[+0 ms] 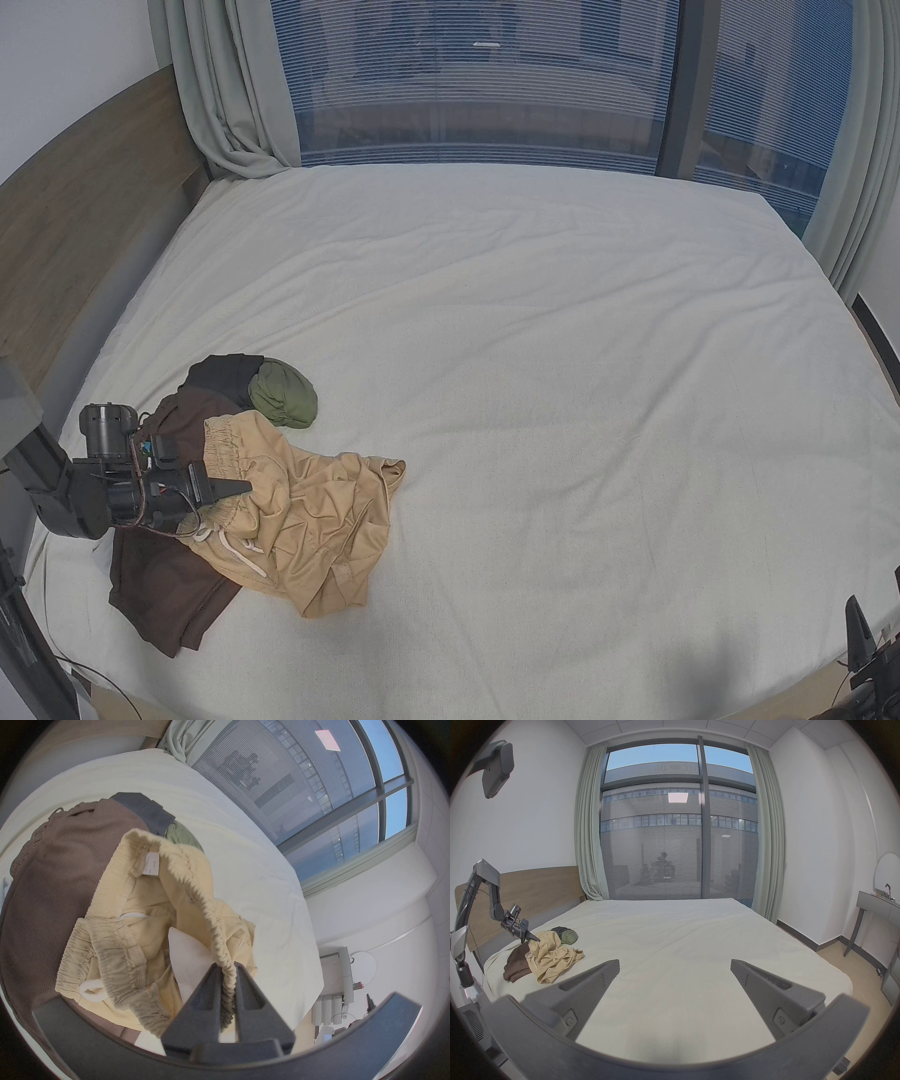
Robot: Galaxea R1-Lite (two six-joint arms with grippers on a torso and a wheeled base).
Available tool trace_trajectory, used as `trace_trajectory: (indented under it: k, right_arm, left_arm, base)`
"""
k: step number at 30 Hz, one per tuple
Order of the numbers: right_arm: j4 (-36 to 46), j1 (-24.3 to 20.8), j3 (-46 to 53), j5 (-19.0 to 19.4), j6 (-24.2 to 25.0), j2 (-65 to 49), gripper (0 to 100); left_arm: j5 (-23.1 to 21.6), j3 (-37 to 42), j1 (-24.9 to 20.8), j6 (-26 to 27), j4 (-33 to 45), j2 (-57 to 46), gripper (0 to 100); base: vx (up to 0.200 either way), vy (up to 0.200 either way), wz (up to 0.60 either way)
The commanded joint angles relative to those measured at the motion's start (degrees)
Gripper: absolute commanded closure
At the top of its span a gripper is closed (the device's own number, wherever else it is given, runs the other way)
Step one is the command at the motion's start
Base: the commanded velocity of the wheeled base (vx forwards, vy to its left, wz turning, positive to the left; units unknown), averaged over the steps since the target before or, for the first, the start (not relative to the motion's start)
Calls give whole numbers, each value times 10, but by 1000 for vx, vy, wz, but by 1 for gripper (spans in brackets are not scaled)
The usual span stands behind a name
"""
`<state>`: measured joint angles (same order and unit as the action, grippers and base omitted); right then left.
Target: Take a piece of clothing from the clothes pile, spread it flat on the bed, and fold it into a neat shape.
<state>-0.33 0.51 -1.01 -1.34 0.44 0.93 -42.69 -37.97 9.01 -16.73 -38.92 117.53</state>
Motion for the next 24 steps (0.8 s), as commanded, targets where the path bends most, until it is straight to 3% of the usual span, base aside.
trace_trajectory:
  k: [1, 5, 19, 24]
  right_arm:
    - [0, 0, 10, 0, 0, -6, 0]
    - [0, 0, 10, 0, 0, -6, 0]
    - [0, 0, 10, -1, -1, -6, 0]
    - [0, -1, 10, 0, -1, -6, 0]
  left_arm:
    - [-16, 5, 7, -24, 0, -59, 100]
    - [-35, 19, 6, -46, -1, -91, 100]
    - [-37, 26, 0, -48, -8, -92, 100]
    - [-38, 27, -3, -77, -26, -107, 100]
  base:
    - [0, 0, 0]
    - [0, 0, 0]
    - [0, 0, 0]
    - [0, 0, 0]
